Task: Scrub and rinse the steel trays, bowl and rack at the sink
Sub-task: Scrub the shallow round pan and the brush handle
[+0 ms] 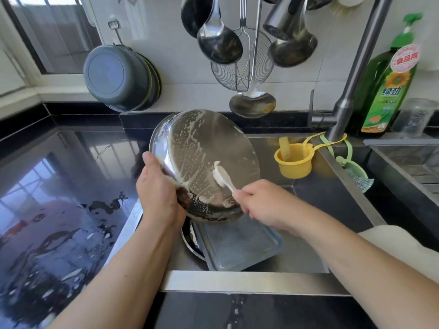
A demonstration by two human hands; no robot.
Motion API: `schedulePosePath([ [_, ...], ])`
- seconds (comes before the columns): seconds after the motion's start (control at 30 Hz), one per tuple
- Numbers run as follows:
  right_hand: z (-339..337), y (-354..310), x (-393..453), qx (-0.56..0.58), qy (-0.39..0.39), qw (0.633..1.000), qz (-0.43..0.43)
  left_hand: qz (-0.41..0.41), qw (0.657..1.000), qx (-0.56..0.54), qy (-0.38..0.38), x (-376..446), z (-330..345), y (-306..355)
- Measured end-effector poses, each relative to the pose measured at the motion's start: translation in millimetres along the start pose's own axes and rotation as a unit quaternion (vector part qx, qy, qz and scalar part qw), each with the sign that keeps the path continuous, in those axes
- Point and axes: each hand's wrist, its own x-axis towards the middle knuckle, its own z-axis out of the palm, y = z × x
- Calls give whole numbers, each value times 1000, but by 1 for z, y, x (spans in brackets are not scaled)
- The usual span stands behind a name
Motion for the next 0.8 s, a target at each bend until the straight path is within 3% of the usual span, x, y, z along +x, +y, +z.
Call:
schedulePosePath([
  [0.17,-20,20,31,-57,66,991,100,-20,1000,3,-6,-3,0,-1],
  [0.33,0,6,7,-31,6,999,29,-11,999,8,-32,-3,1,-1],
  [0.47,-17,21,40,-67,63,988,128,-7,998,25,-57,-8,2,0],
  [0.67,3,-1,3,2,-11,1000,-4,-1,998,25,-59,-8,4,2],
  [0.8,-18,8,25,-44,65,995,62,-17,997,28,-64,-13,5,3],
])
